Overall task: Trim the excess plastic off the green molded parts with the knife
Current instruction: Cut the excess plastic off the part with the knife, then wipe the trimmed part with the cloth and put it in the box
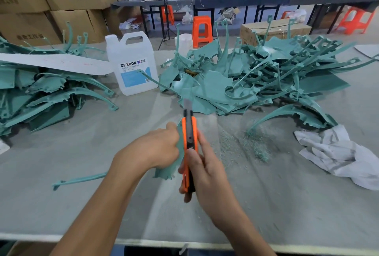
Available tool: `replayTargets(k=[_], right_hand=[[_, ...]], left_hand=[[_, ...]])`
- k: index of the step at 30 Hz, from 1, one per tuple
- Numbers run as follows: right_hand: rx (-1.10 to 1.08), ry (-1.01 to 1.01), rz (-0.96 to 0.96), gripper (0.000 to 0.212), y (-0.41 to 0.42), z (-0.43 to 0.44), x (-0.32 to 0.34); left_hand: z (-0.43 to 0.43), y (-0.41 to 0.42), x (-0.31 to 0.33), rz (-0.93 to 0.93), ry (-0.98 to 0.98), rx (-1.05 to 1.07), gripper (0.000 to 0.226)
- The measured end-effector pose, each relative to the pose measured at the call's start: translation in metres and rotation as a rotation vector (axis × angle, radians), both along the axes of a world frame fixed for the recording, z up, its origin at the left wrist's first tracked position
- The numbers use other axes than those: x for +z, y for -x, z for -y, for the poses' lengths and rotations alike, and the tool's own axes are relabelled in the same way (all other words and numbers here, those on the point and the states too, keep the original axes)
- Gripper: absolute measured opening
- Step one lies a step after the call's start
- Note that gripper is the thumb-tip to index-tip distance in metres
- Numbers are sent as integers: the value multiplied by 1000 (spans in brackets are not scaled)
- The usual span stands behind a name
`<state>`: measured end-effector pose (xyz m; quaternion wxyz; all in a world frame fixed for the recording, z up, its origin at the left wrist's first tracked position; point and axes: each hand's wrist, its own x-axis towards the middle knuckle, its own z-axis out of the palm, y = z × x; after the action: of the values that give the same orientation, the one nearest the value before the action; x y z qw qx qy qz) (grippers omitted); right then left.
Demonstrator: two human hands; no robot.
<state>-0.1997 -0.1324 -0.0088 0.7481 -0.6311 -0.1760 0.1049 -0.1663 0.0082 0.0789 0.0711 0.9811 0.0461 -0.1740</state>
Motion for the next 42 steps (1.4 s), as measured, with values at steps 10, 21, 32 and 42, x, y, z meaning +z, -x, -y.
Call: replayTargets(k=[10,21,32,42], right_hand=[[21,109,-126,33,3,3,-15],[-325,857,44,20,-28,103,-27],[-844,1337,161,52,-72,239,-18],[-912,1278,37,40,-92,284,-26]], left_hand=[[0,2,1,-13,-27,-15,10],[-13,11,-15,108,-49,1,15],[-26,22,-18,742,23,-57,12],[-50,59,-106,769,635,167,60]])
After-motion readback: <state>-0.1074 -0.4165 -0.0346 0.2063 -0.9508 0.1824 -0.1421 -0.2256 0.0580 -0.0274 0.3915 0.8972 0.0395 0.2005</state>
